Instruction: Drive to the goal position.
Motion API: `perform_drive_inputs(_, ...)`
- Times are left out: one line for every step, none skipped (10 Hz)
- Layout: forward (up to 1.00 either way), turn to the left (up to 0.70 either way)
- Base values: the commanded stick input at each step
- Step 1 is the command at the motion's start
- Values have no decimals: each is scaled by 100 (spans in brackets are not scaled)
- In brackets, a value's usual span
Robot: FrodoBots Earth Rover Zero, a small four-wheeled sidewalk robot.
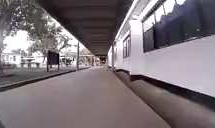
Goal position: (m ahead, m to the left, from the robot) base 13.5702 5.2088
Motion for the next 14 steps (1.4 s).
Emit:
perform_drive_inputs(70,0)
perform_drive_inputs(70,0)
perform_drive_inputs(70,0)
perform_drive_inputs(70,0)
perform_drive_inputs(70,0)
perform_drive_inputs(70,0)
perform_drive_inputs(70,0)
perform_drive_inputs(70,0)
perform_drive_inputs(70,0)
perform_drive_inputs(70,0)
perform_drive_inputs(70,0)
perform_drive_inputs(70,0)
perform_drive_inputs(70,0)
perform_drive_inputs(70,0)
